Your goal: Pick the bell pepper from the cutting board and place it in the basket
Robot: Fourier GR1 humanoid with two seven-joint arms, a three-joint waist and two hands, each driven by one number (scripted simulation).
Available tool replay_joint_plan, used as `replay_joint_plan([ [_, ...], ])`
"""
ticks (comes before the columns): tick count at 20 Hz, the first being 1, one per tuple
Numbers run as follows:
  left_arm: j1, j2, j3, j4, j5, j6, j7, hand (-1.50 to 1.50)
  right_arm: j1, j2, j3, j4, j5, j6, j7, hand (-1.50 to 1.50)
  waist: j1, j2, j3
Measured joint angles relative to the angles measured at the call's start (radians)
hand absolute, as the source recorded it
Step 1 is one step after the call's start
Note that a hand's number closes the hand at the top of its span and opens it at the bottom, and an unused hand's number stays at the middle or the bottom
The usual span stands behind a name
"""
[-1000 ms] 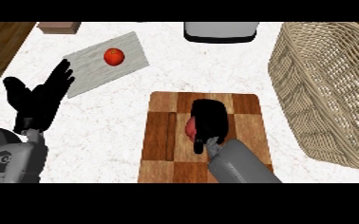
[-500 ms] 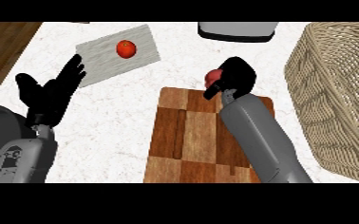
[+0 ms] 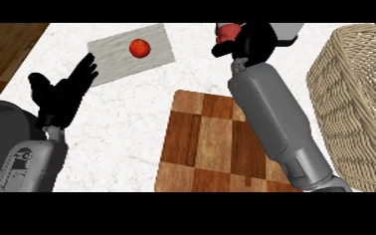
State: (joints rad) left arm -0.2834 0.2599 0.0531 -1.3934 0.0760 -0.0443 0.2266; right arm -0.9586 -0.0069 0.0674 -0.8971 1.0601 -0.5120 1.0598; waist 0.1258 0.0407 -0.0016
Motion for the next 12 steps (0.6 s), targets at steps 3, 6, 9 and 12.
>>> replay_joint_plan([
  [3,-0.007,0.001,0.003,0.005,0.0,0.001,0.003,0.0,-0.077,-0.001,-0.027,0.057,0.101,-0.066,0.009,1.5,-0.004,-0.004,-0.002],
  [6,-0.002,0.002,0.004,0.012,-0.003,0.002,0.002,0.0,-0.157,-0.001,-0.062,0.115,0.199,-0.093,0.038,1.5,-0.009,-0.009,-0.003],
  [9,-0.004,0.007,0.011,0.014,0.002,0.001,0.008,0.0,-0.227,-0.011,-0.107,0.172,0.286,-0.101,0.074,1.5,-0.017,-0.013,-0.004],
  [12,-0.003,0.008,0.017,0.018,0.002,0.004,0.006,0.0,-0.294,-0.024,-0.148,0.226,0.367,-0.099,0.111,1.5,-0.025,-0.015,-0.004],
])
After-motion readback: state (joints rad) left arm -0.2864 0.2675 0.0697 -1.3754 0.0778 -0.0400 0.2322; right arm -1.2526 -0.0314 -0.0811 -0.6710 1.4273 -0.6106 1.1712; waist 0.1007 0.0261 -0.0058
